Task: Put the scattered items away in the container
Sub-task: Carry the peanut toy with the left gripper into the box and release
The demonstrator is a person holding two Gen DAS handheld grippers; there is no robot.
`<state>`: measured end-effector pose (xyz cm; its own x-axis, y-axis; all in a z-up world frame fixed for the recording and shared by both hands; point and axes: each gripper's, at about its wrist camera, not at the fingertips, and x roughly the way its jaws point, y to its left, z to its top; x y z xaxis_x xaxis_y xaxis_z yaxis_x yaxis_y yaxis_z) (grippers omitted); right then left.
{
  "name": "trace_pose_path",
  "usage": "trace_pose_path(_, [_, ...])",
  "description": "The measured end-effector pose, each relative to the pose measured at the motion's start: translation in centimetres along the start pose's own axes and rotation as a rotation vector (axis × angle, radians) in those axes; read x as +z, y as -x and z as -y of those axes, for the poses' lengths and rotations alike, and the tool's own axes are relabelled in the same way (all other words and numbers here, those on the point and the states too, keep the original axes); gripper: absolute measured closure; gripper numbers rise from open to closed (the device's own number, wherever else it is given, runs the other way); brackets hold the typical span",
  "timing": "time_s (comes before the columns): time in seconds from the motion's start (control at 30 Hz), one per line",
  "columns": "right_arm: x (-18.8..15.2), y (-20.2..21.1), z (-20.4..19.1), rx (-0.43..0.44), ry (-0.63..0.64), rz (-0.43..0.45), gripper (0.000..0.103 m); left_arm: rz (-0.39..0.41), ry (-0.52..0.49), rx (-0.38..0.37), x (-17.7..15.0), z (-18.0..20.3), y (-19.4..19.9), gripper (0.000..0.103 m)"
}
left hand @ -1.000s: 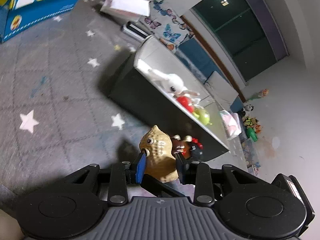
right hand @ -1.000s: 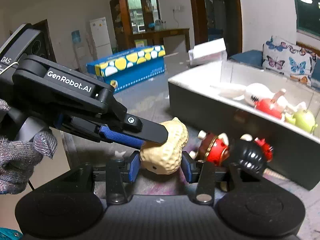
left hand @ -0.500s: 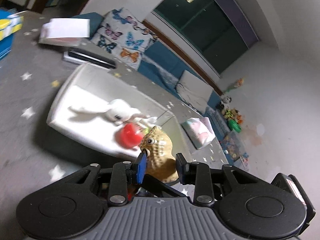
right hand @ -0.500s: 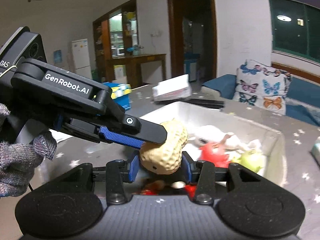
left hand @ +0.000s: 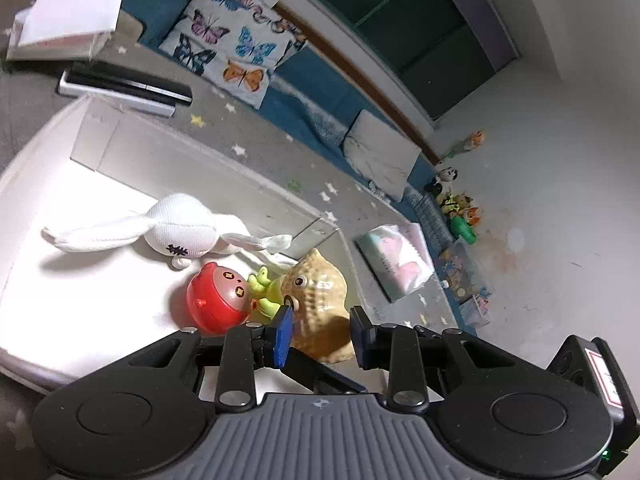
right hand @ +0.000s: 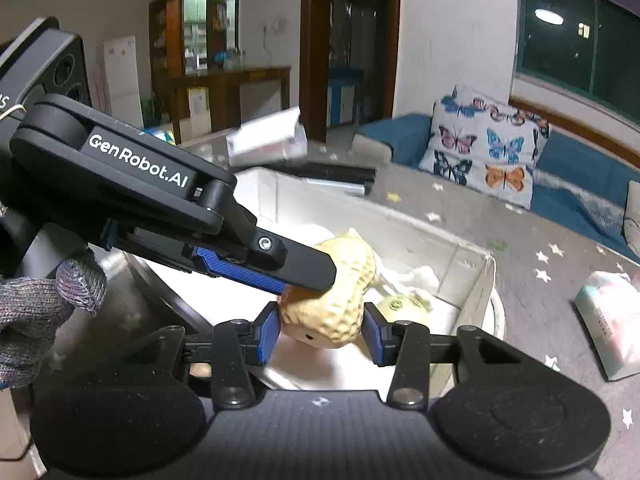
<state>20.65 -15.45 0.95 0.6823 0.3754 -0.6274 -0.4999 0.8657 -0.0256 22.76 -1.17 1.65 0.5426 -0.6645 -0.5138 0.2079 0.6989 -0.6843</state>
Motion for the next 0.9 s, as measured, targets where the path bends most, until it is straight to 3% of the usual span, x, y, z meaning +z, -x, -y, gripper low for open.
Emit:
trace_pose_path(0.4, [0.6, -4.0, 1.1, 0.014, 0.018, -0.148, 0.059, -0.046, 0.021, 0.050, 0.0, -1.3, -1.6, 0.070])
trace_pose_path(0.9, [0.4, -4.0, 1.7, 0.041, -0.023, -0.167, 0.058, -0.051, 0.019, 0.086, 0.0, -1.5, -1.2, 0.070])
